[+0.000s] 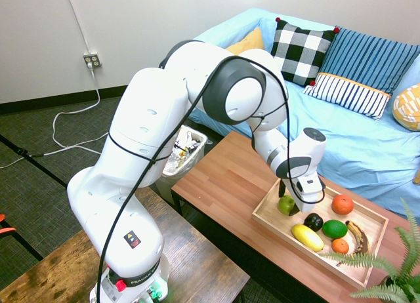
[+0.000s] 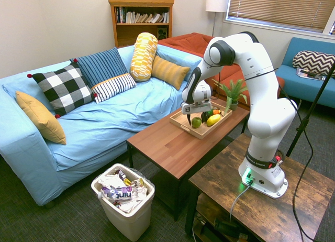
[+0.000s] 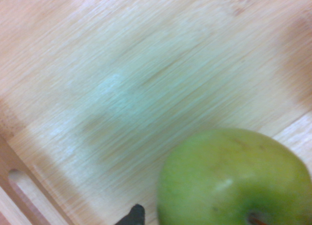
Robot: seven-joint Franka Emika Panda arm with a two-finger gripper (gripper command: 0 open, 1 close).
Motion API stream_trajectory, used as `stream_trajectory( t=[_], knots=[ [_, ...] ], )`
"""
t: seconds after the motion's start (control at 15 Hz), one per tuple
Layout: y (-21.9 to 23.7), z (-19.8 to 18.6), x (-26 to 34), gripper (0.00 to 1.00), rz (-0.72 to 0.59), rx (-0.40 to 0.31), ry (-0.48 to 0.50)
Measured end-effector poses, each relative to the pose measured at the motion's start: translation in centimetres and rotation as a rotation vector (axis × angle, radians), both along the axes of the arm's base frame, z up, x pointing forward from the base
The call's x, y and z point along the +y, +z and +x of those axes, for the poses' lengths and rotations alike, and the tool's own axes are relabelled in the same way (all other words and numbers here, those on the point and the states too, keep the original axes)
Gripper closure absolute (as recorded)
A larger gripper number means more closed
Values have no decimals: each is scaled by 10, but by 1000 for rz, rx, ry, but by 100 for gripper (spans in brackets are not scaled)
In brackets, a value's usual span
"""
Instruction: Put the apple in the tray
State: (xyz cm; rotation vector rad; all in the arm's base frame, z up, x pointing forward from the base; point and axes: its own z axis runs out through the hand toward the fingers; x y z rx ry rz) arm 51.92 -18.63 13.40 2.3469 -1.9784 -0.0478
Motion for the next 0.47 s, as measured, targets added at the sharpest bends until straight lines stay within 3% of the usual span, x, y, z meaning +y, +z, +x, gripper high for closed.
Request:
stream_trajectory(
  t=[0.47],
  knots=[
    [82, -23, -13, 0, -25, -39, 11]
  ],
)
